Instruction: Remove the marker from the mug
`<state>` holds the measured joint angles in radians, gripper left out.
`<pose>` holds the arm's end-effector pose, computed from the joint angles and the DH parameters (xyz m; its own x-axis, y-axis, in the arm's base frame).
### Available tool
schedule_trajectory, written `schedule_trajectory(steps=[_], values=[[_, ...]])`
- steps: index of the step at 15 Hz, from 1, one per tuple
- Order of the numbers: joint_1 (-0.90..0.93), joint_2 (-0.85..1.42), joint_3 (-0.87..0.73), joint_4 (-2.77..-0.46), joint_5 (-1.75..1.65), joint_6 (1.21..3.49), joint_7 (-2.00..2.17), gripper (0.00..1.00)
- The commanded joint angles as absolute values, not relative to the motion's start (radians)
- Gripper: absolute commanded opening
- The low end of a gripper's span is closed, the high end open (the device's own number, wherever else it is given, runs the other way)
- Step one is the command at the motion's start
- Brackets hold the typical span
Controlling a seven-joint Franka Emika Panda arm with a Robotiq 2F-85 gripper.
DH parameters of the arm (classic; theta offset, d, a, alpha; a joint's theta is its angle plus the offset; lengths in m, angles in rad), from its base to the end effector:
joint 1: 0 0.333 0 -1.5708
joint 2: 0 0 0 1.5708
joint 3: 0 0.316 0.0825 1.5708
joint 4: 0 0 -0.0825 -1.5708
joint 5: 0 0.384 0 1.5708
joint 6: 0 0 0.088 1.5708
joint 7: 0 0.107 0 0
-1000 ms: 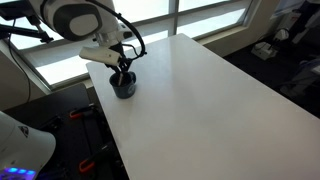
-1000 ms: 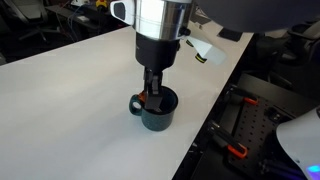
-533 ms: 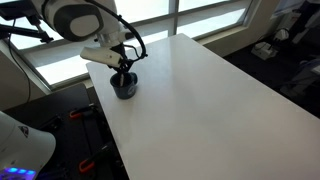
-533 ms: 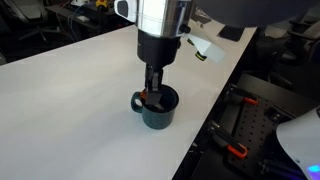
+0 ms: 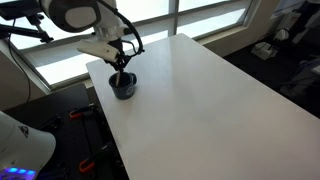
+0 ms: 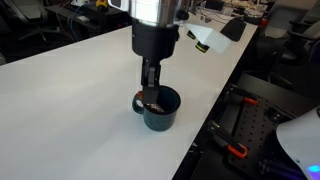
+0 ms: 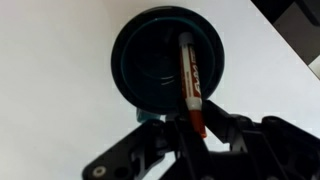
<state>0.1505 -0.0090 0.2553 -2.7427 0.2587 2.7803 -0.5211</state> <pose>0.3714 0.1469 0.2265 0.7725 0.6300 0.0793 0.6347 -0.7696 -0.0689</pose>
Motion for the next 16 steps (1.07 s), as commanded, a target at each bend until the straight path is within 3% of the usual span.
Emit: schedule_trajectory(steps=[1,8,16], values=[[0.188,-0.131,0.235,-2.691,0.229,2.566,-0.465,0.06],[0.2,-0.203,0.235,-2.464,-0.002,2.247,-0.23,0.06],[0.033,-0.121,0.174,-2.444,-0.449,2.334,0.207,0.06]])
